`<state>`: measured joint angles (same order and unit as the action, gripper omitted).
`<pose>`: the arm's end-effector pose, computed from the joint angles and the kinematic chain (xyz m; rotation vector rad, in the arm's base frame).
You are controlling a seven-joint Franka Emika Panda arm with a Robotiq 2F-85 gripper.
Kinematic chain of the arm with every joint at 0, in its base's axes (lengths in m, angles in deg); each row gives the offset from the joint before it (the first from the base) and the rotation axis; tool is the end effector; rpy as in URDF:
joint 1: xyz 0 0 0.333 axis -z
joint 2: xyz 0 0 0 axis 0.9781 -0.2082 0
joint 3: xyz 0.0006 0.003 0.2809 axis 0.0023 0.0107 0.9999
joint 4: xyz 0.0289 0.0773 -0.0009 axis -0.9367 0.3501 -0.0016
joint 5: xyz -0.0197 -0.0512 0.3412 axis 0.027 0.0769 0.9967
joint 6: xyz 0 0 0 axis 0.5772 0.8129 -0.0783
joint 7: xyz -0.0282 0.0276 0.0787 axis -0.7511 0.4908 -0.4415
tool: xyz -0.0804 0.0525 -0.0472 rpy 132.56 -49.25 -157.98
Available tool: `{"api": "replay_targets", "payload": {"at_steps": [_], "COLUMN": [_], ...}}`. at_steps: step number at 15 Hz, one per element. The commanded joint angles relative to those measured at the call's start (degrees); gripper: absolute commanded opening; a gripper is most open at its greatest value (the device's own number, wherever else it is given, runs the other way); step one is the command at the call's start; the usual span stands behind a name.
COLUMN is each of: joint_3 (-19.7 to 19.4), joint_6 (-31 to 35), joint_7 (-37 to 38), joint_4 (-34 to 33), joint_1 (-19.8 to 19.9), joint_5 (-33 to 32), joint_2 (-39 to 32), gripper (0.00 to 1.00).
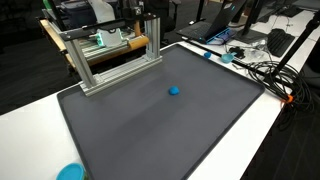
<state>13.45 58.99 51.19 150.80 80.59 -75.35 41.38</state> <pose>0.3243 0.0129 0.4469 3.0755 -0.3299 0.2745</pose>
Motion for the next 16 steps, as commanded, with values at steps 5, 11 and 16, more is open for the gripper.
{"api": "replay_targets", "payload": {"at_steps": [5, 11, 16], "joint_3": [-0.1, -0.9, -1.1], "joint_6": [1.0, -0.5, -1.1], "joint_7": [-1.8, -5.0, -7.3], "joint_4": [1.5, 1.3, 1.9], "joint_1": [0.4, 0.2, -0.2], "joint_5": [-2.0, -3.0, -4.5], "joint_2": [-1.1, -1.2, -0.7], "gripper": [0.80, 0.69, 0.69]}}
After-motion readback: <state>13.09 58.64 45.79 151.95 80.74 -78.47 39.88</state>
